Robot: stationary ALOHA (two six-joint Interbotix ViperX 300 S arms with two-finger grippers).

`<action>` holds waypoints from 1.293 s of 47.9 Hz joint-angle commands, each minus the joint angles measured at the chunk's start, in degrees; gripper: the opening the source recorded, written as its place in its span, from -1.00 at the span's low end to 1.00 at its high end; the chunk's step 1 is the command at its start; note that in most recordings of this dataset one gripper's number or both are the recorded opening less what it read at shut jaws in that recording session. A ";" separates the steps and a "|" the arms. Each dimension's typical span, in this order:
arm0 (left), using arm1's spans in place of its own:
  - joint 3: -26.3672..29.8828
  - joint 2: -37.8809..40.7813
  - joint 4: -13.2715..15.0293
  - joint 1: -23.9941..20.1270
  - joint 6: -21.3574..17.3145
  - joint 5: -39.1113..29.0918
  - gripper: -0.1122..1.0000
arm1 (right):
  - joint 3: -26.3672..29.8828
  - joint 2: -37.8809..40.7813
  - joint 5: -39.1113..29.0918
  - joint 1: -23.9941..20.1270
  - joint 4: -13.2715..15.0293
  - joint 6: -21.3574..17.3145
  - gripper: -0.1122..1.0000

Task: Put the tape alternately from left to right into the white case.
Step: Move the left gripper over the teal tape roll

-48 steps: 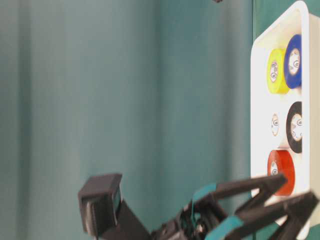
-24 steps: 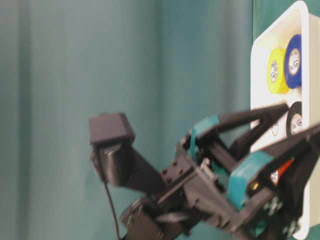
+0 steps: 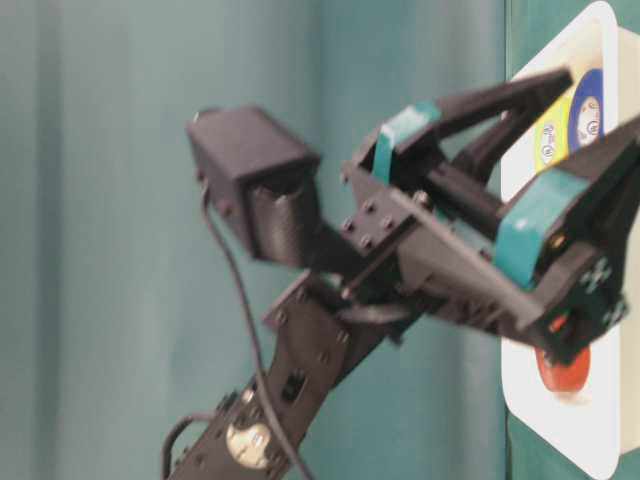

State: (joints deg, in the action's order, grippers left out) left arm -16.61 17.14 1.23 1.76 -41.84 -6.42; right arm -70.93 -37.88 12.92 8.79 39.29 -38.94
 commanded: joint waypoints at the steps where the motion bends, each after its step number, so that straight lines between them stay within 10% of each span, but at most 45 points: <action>1: 3.43 0.62 0.09 -0.26 -1.58 0.18 0.78 | 0.18 -0.88 0.18 -0.18 -0.26 -0.09 0.67; 62: 21.45 14.94 0.09 -1.67 -6.15 -13.36 0.78 | -3.87 -7.03 -1.85 -0.18 -1.41 -0.09 0.66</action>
State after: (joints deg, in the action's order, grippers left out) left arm 2.99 33.13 1.14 0.35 -47.99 -18.81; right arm -75.23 -45.00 10.63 8.79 38.06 -38.94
